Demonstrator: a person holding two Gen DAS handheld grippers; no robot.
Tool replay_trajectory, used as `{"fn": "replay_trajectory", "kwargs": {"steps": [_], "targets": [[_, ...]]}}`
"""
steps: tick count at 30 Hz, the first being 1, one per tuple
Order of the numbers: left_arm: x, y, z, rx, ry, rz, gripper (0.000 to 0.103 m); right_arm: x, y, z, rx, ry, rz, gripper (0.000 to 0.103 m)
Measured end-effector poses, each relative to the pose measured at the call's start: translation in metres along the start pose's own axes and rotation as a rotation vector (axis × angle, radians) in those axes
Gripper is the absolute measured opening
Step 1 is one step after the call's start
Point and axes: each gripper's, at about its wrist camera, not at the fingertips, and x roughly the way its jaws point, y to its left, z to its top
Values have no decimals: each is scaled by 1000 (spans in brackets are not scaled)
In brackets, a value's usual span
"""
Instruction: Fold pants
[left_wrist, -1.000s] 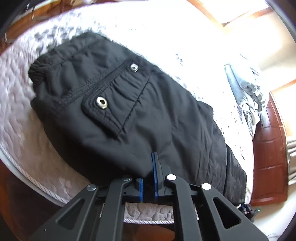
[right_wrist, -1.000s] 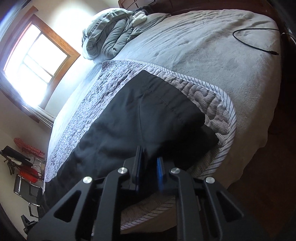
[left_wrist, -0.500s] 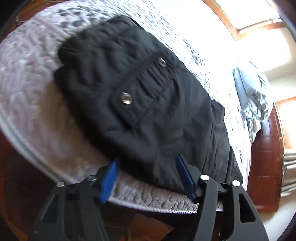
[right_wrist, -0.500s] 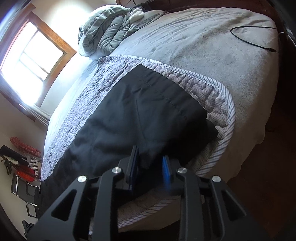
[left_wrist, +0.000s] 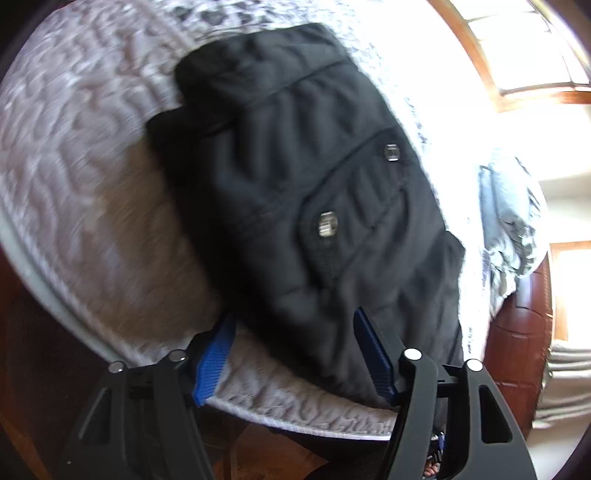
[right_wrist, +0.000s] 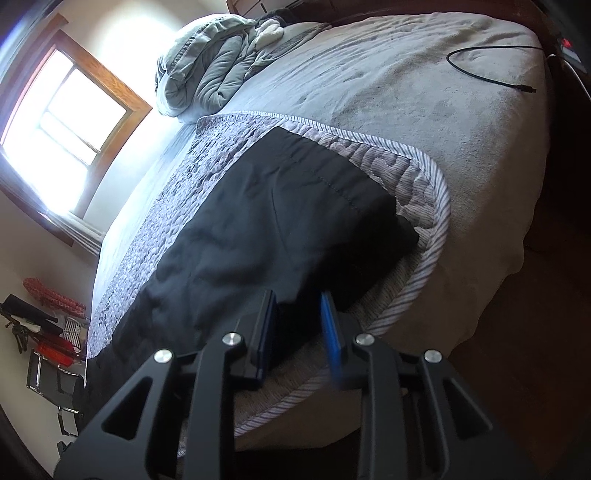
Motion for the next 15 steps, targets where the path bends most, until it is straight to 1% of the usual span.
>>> {"fn": "replay_trajectory", "kwargs": {"steps": [1,5,6,7,10,11,13,15], "targets": [[1,-2,2,5,1,-3,64,-1,-1,-1,1,0,1,25],[3,3,5,-32,8,-16,64,-4,0,-3,3,-6,12,25],[2,4,5,-35,1,-26,62,-5,1,-3,3,-8,14,25],[2,7,6,-33,-5,-29,54,-6,1,-3,4,-8,19,25],[-2,18,7,-47,-16,-39,37,-7,-1,-5,12,-4,33,26],[-2,21,7,-58,-21,-46,35,-7,-3,-5,20,-4,39,26],[-2,22,7,-57,-29,-48,27,-7,-6,-8,41,0,56,33],[-5,19,8,-48,-38,-43,23,-8,-9,-11,66,2,75,34]]}}
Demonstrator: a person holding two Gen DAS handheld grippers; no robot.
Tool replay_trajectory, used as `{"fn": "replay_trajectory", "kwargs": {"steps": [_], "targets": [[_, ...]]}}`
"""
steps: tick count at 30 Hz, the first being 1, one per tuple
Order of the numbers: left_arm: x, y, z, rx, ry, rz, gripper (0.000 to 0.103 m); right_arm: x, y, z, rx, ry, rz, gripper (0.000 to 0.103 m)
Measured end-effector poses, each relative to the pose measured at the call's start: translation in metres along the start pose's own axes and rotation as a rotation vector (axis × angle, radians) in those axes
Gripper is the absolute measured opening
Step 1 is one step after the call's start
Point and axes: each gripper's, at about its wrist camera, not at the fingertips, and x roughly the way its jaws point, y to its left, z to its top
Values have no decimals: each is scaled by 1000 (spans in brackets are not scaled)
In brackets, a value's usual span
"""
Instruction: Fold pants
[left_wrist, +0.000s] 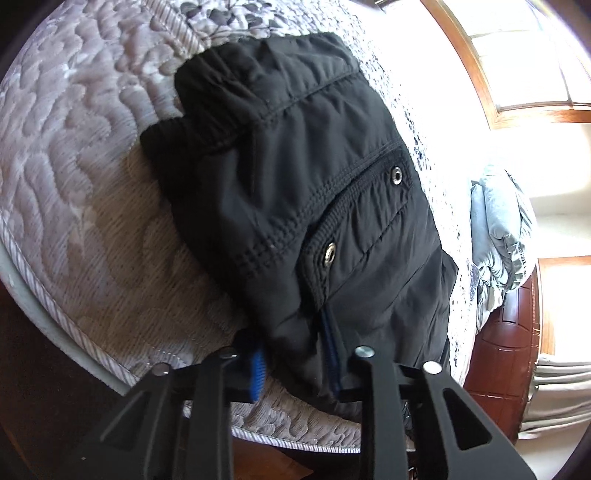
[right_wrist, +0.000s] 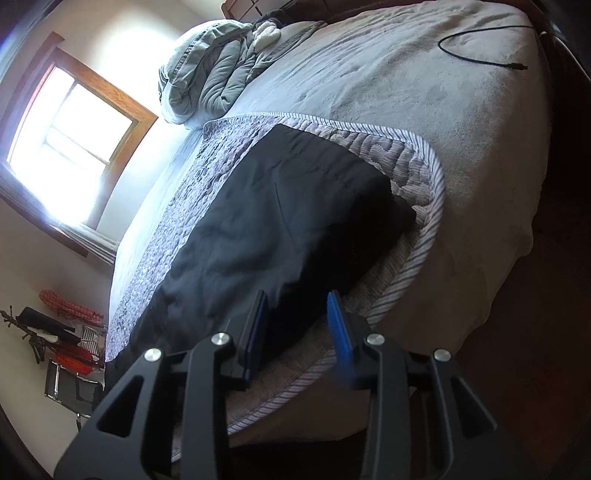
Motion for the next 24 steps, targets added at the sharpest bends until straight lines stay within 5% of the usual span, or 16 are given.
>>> {"fn": "replay_trajectory", "kwargs": {"steps": [11,15,24], "targets": [[8,-21,-3,18,-21,34,17,4,-15,-13,125,45,69,35],[14,-25,-3,18,-20,36,17,20,-12,-17,177,72,118,47],[21,-25,0,13,-2,41,23,42,16,2,129,81,92,46]]}}
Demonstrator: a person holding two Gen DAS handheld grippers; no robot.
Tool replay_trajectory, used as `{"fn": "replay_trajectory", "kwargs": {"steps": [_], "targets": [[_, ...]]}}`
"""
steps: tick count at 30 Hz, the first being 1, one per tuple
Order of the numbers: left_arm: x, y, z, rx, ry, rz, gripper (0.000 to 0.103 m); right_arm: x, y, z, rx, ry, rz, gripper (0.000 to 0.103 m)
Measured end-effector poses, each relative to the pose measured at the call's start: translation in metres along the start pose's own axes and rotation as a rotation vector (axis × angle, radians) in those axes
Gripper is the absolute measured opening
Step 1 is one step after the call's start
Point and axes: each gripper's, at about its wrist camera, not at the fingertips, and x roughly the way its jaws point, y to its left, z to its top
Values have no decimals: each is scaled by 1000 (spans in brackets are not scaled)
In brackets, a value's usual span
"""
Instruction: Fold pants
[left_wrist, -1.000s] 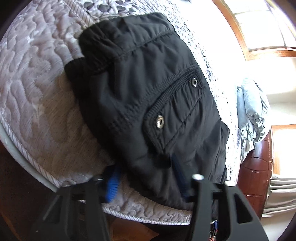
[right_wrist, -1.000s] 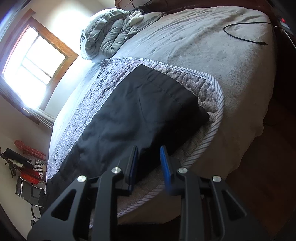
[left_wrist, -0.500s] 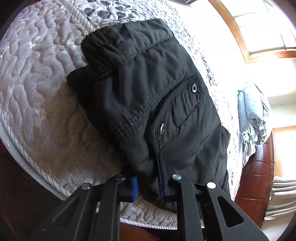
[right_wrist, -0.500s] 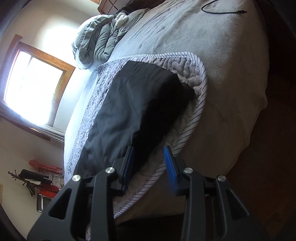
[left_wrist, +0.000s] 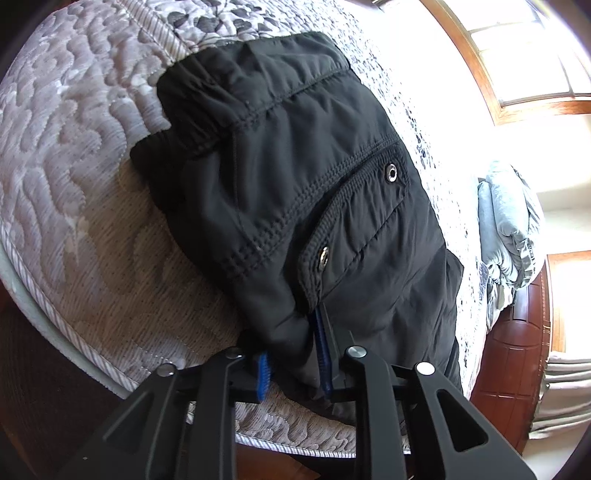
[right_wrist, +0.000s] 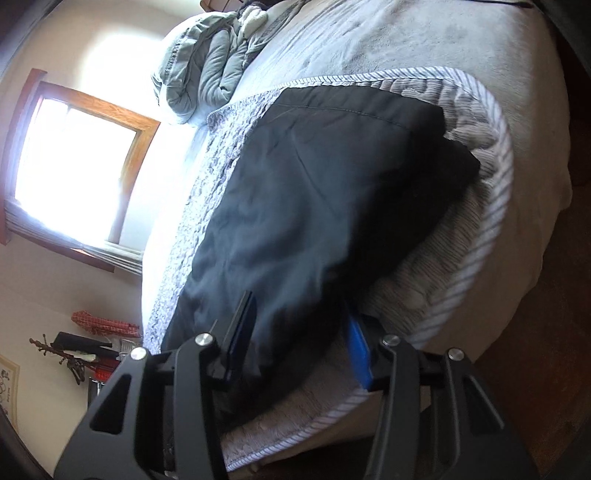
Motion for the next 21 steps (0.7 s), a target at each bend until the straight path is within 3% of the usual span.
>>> {"fn": "replay_trajectory", "kwargs": {"steps": [2,3,4,6,9,13,21], "targets": [[3,-1,0,0,11,-6,35,5,2,3,-5,1,-31,39],[7,-1,0,-14,26,-2,45,6,4,5,-13,-2,-59,31],[10,-1,0,-27,33,-11,47,5,7,5,-28,-13,-63,19],[17,-2,0,-33,33,-12,47,3,18,6,-88,-30,-76,14],[25,-7,3,-23,23,1,37,10,31,8,-138,-26,-116,11],[28,-14,8,-17,8,-25,21,21,43,14,-145,-33,-97,9],[25,-40,34,35,-62,-40,13,30,92,26,-224,-69,8,8]]}}
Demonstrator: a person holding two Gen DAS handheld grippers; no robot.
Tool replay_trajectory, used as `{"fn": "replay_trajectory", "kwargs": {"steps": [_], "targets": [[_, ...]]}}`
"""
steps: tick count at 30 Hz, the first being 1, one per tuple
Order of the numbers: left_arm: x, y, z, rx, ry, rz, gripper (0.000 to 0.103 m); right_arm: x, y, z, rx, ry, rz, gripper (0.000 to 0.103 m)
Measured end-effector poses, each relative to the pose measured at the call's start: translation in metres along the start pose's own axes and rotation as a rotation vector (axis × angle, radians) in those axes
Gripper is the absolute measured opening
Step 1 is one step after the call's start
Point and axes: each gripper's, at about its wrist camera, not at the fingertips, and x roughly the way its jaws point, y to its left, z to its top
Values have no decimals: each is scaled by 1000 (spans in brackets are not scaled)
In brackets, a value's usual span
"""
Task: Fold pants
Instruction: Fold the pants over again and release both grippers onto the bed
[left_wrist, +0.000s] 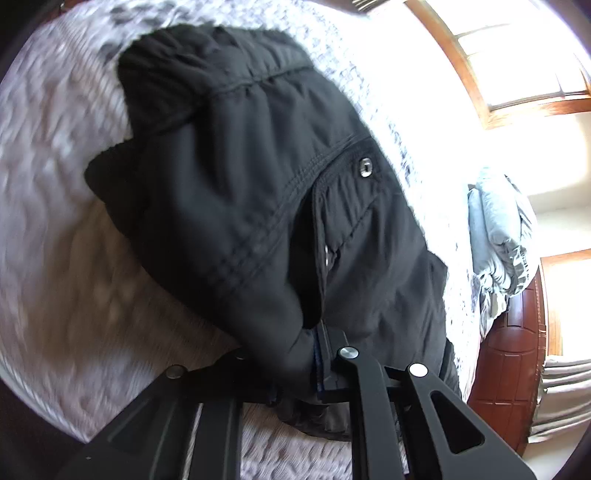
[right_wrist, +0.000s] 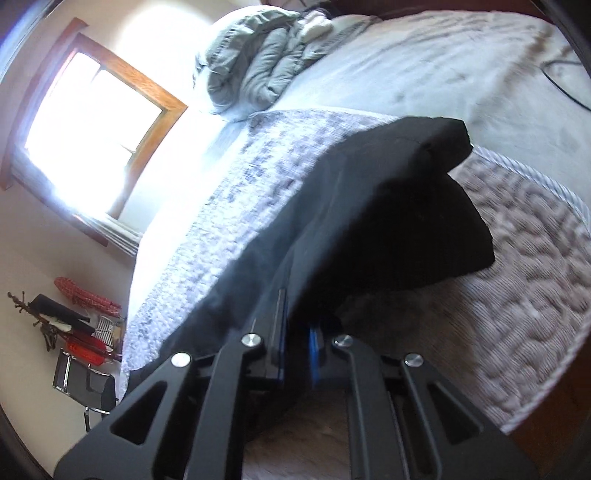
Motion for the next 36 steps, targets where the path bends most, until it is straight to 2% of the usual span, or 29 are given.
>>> {"fn": "replay_trajectory", "kwargs": {"steps": [5,9,12,15,17,20,25,29,31,34,36], "targets": [[4,-9,16,17,-24,2,13,17,22,10,-47,3,-14,7],[8,-6,10,27,-14,3,14,20,8,0,-15,25,-82,7],[7,-4,6,48,-15,16,16,20,-15,-21,11,67,-158,8],[7,-6,2,64,-19,35,18,21,-44,-35,73,87,-146,18],[4,-9,-1,84,-25,49,20,18,-49,-39,96,75,-123,26],[-1,-14,-5,105,-22,60,21,13,-50,-38,115,66,-102,37],[-15,-12,-11,116,-20,81,23,4,-65,-30,253,19,-27,54],[-25,-11,-18,136,-37,97,22,8,-62,-20,244,2,-68,53],[-27,-11,-20,148,-42,110,22,13,-57,-15,229,-6,-83,35],[-23,-17,-26,156,-46,130,25,19,-55,-10,227,-14,-78,15],[-18,-19,-29,157,-37,135,28,20,-42,-3,162,-41,-93,13]]}}
